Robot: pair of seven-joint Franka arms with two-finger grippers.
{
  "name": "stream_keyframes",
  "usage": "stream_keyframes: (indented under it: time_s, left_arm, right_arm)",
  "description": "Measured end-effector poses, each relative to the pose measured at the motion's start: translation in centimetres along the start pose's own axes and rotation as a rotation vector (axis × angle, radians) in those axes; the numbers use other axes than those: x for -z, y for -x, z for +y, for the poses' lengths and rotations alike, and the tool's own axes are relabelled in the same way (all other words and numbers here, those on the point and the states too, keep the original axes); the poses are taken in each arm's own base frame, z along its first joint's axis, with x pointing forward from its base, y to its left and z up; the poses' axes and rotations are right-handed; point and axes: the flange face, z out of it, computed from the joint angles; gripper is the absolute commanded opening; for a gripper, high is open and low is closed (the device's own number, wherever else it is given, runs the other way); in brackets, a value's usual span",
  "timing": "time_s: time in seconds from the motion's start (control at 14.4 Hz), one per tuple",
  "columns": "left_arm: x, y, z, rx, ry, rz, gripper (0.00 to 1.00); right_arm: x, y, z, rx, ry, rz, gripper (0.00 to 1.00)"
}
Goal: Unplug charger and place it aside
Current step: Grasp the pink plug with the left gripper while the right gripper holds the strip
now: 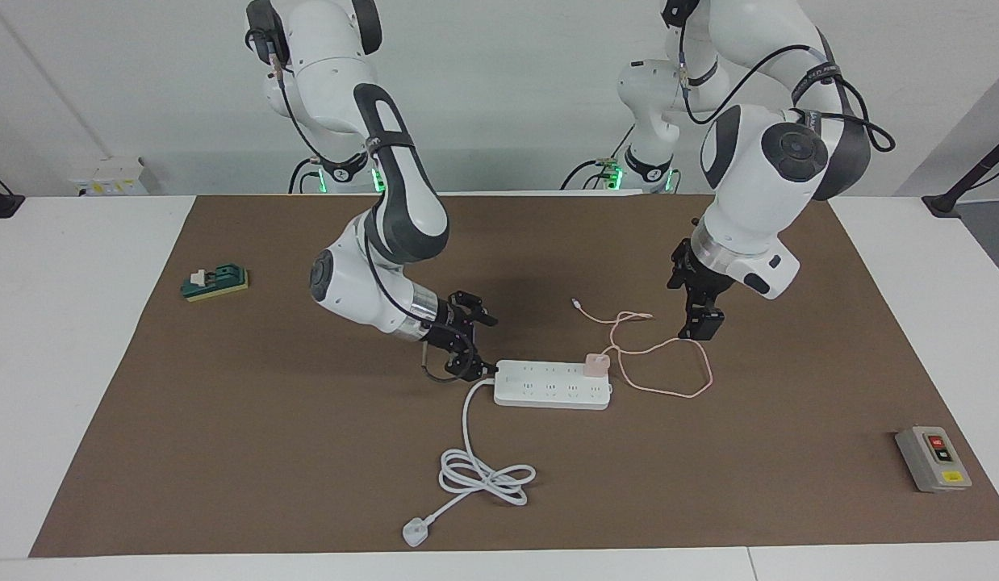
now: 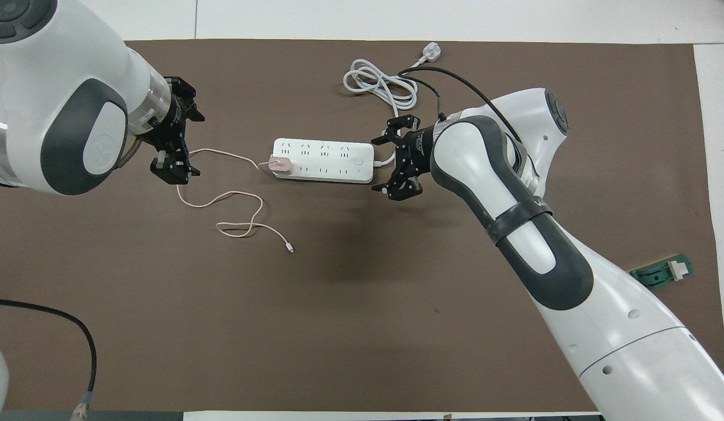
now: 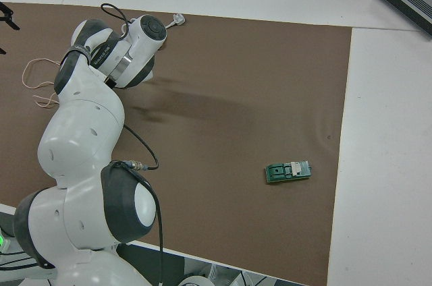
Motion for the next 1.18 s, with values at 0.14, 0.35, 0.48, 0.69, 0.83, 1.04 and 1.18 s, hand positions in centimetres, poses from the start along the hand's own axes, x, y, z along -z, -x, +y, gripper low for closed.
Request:
stream_keyframes:
  time_s: [0.14,0.35,0.48,0.69,0.83,1.04,1.18]
  left_arm:
    - [0.0,0.0,0.1,0.004,0.003,-0.001,1.0]
    - [-0.5,0.1,0.5,0.012,-0.002,-0.001,1.0]
    - [-1.2,0.3,1.0,0.02,-0.008,-0.001,1.0]
    - [-1.6,1.4,1.4,0.028,-0.006,0.005,1.0]
    - [-1.7,1.6,1.6,0.041,-0.002,0.009,1.0]
    - [-2.0,2.2,1.8,0.04,-0.004,0.011,1.0]
    - [-2.2,2.4,1.8,0.046,-0.007,0.015,1.0]
  right_arm:
    - [-1.1,-0.6,-0.6,0.034,0.008,0.008,1.0]
    - [-3.1,-1.6,-1.7,0.055,0.027,0.013,1.0]
    - [-3.7,-1.8,-2.1,0.084,0.028,0.012,1.0]
    - [-3.9,-1.8,-2.2,0.097,0.026,0.004,1.0]
    - [-4.3,-2.1,-2.2,0.104,0.022,-0.011,1.0]
    - [-5.6,-2.5,-2.1,0.098,0.015,-0.014,1.0]
    - [-6.4,-2.5,-1.9,0.096,0.013,-0.01,1.0]
